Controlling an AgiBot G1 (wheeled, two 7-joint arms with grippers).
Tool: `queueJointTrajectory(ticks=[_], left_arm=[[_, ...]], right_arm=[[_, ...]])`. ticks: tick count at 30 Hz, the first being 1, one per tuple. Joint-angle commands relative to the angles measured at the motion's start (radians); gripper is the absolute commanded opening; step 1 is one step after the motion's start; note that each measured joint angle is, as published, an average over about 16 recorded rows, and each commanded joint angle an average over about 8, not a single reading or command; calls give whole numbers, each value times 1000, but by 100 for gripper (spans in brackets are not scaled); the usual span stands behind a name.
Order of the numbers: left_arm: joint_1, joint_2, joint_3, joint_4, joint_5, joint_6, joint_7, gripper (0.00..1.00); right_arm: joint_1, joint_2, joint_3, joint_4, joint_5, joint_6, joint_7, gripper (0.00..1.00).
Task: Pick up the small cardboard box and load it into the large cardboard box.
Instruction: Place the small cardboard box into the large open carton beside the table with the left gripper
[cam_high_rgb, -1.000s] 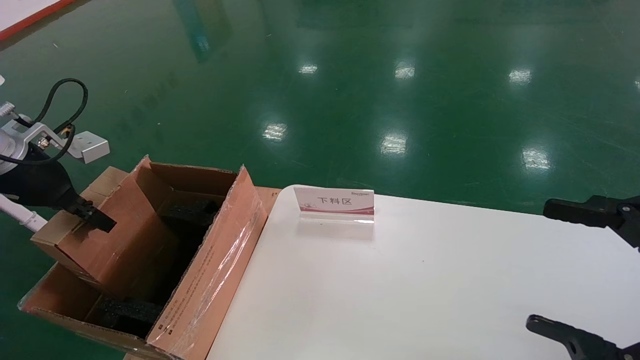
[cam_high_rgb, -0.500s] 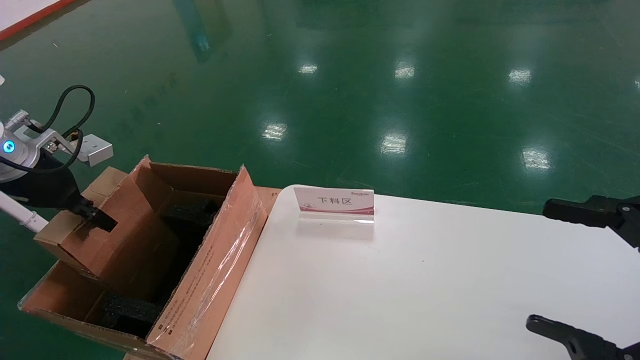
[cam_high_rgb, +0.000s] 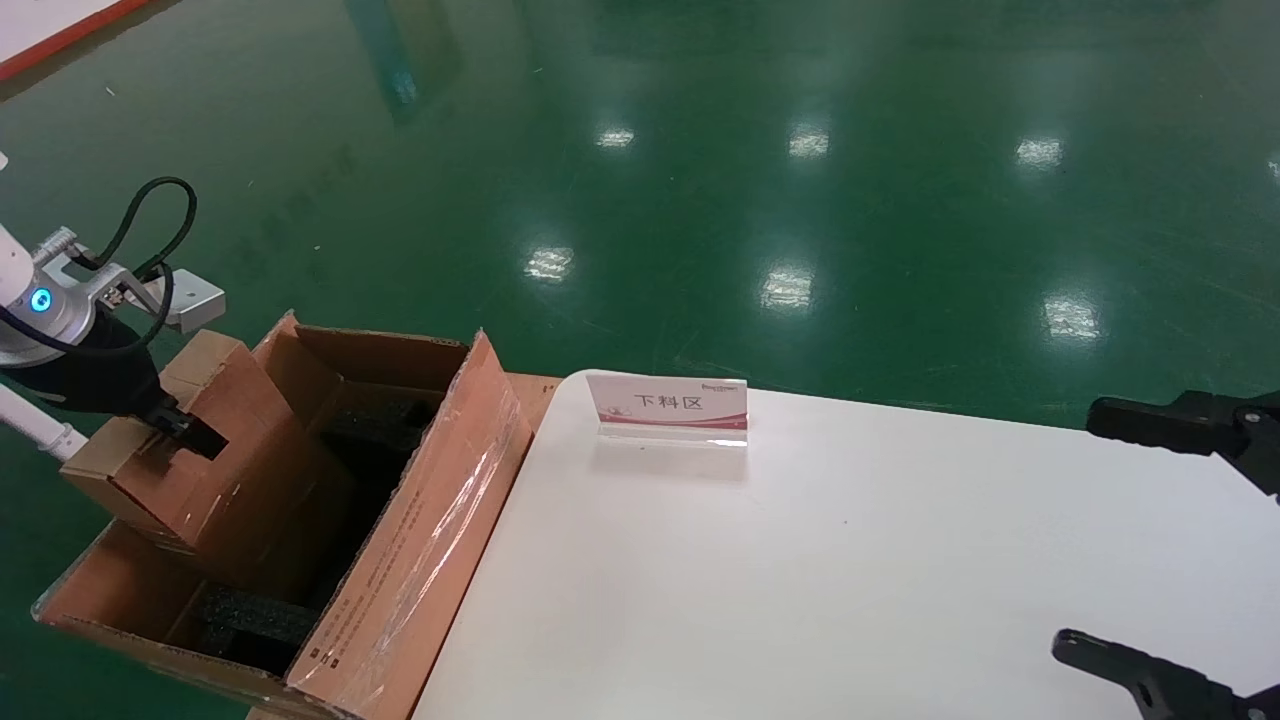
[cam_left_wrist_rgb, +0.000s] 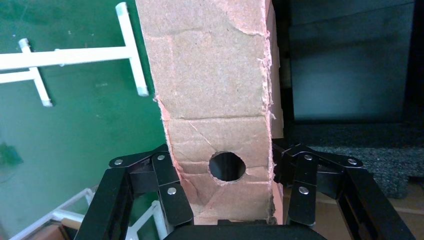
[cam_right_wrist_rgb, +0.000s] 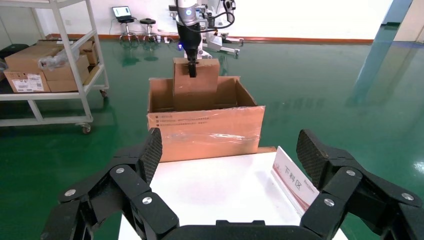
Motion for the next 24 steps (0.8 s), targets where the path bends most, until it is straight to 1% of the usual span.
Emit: queueJointTrajectory(ticks=[1,15,24], left_arm=[[4,4,5,-4,11,-7,-13,0],[-2,0,30,-107,66,-20,-131,0],[28,4,48,-144,92,-35,-203,0]], right_arm=[[0,0,0,0,0,0,0,100],[0,0,-1,0,1,0,0,100],[0,1,-1,0,1,1,-1,100]])
